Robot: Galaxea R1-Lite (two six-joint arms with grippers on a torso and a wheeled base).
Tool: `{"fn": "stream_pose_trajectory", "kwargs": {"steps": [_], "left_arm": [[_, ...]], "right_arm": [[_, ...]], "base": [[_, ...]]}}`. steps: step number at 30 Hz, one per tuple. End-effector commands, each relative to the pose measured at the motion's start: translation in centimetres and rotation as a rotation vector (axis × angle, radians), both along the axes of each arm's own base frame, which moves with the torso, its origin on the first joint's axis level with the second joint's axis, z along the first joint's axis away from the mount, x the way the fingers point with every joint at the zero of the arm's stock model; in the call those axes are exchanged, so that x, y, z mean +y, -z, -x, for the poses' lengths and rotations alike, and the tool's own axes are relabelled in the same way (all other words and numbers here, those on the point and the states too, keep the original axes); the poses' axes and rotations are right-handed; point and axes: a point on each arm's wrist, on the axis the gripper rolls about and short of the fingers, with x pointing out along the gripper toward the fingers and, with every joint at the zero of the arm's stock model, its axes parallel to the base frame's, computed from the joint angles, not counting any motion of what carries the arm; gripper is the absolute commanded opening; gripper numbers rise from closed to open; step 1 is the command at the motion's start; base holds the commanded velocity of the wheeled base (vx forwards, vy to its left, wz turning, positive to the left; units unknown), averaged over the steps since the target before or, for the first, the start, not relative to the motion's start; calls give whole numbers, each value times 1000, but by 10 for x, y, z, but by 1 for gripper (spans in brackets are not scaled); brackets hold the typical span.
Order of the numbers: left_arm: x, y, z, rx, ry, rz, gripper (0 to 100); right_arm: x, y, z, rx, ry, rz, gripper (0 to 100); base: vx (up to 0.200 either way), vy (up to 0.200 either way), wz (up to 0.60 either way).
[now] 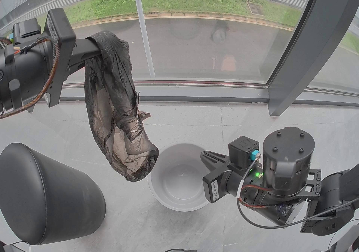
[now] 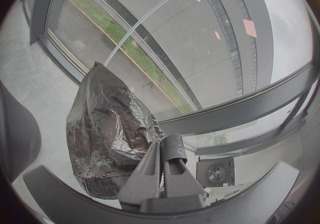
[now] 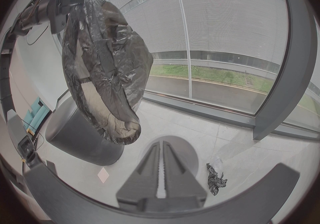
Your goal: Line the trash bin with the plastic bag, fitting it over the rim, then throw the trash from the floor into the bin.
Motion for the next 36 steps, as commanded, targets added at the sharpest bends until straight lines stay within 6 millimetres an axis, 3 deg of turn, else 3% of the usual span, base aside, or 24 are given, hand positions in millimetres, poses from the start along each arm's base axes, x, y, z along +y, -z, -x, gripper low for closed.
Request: {"fn": "stream_pose_trajectory", "kwargs": {"steps": [1, 14, 15, 19, 29, 36], "left_arm": [[3, -3, 4, -8, 26, 15, 0], [7, -7, 9, -22, 38, 31, 0], [10, -8, 13, -29, 41, 37, 0], [13, -11, 20, -40, 53, 49, 0], [20, -9, 35, -38, 87, 66, 0], [24, -9, 38, -41, 88, 69, 0]], "right_arm": [[7, 11, -1, 16, -11, 32, 100], [24, 24, -5, 32, -35, 58, 100], [37, 29, -18, 28, -28, 48, 100], [55, 32, -40, 9, -9, 23, 100], [110, 59, -78, -44, -42, 66, 100], [123, 78, -89, -41, -43, 93, 100]], "base": [[0, 0, 0], [0, 0, 0], [0, 0, 0], [0, 0, 0], [0, 0, 0], [0, 0, 0]]}}
